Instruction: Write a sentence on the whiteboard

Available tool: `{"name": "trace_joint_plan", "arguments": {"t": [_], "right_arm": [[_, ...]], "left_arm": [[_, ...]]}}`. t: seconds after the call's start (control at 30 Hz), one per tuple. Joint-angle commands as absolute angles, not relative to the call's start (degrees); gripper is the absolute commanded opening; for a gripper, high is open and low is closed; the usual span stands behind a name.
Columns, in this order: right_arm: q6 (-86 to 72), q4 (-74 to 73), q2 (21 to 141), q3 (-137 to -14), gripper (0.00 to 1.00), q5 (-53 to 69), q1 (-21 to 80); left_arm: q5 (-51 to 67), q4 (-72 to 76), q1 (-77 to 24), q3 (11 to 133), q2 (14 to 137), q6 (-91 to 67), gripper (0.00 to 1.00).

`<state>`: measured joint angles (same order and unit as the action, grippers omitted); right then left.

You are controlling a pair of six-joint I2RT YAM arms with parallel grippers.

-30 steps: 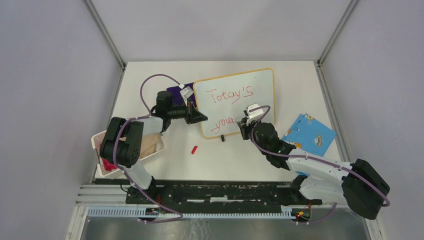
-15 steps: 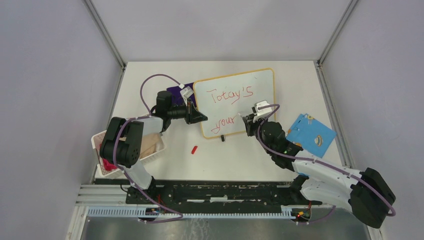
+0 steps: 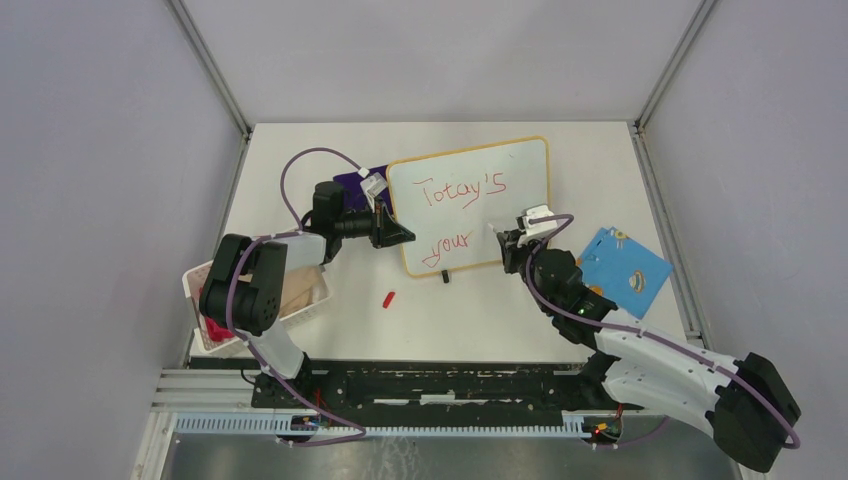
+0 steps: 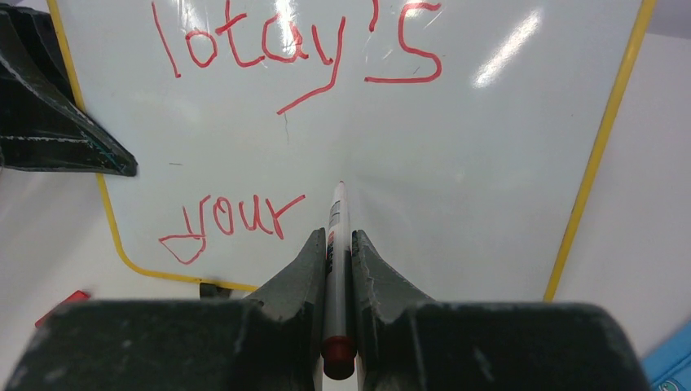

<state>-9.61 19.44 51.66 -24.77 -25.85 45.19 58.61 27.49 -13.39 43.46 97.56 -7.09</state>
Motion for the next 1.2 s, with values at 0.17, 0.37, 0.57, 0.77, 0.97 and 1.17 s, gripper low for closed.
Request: {"name": "trace_joint_plan", "arguments": {"t": [0.17,0.37,0.57,0.77,0.97,1.17], "right_arm": [[-9.6,22.2,54.3,-26.6,0.00,-23.6,45.0],[-9.6,22.1,54.7,-26.9,0.00,-25.4,45.0],[-9.4,20.5,54.6,-26.4,0.00,-28.2,45.0],[-9.6,20.0,54.4,-24.9,0.00,-29.3,45.0],[-9.5,20.3,55.4,-25.7,0.00,-29.7,45.0],[-9.8,20.2,56.1,-25.4,0.00,-30.5,45.0]], "left_arm": [[50.6,21.6,-16.0,42.3,100.2,2.1,0.02],[50.6,21.6,-16.0,42.4,100.3,2.1,0.02],[50.4,21.6,-16.1,42.3,100.2,2.1,0.02],[50.4,21.6,-16.2,42.5,100.4,2.2,0.02],[50.4,21.6,-16.2,42.4,100.4,2.2,0.02],[50.4,21.6,-16.2,42.4,100.4,2.2,0.02]]}}
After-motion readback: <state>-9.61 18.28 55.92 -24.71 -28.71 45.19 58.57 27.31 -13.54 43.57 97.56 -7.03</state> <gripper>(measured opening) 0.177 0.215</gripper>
